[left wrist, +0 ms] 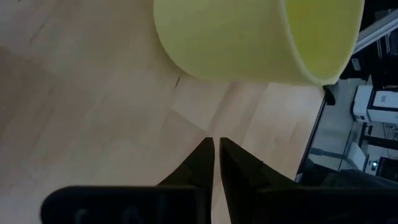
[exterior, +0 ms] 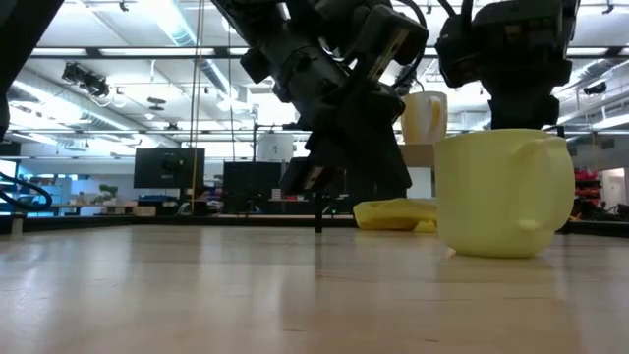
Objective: Stack small to large cups/mugs on shelf
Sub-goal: Put the yellow mug on the shelf
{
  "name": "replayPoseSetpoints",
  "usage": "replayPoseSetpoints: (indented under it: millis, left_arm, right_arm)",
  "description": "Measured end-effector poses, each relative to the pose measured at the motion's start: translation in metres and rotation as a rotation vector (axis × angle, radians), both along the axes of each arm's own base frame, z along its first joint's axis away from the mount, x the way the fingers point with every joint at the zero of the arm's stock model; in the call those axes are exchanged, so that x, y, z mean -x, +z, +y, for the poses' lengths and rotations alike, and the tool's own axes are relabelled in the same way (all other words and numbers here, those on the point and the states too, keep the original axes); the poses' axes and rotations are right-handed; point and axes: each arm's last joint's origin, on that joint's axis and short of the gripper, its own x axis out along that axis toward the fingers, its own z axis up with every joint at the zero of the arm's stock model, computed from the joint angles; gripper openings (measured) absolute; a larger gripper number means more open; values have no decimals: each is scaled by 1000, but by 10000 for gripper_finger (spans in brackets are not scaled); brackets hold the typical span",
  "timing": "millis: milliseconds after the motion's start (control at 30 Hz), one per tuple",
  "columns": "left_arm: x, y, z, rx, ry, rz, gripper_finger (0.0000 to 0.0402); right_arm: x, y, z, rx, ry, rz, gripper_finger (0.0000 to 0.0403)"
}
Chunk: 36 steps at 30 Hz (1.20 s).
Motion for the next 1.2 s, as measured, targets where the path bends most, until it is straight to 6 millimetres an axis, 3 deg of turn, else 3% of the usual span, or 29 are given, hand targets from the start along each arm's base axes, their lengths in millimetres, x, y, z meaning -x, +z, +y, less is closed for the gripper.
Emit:
replayPoseSetpoints:
  millis: [267,800,1000,1200]
  left_arm:
    - [5,-2,1,6,3,64,36]
    - [28,19,9,-58,-43,177,35]
    - [34,19,12,-86,-57,225,24]
    - [34,19,11,-94,-71,219,27]
  right_arm:
    - [2,0,-2,11,-69,16,106]
    - [5,-1,-2,17,-81,45,21]
    - [5,-1,-2,11,-72,54,8]
    - [6,16,-2,32,-53,106,6]
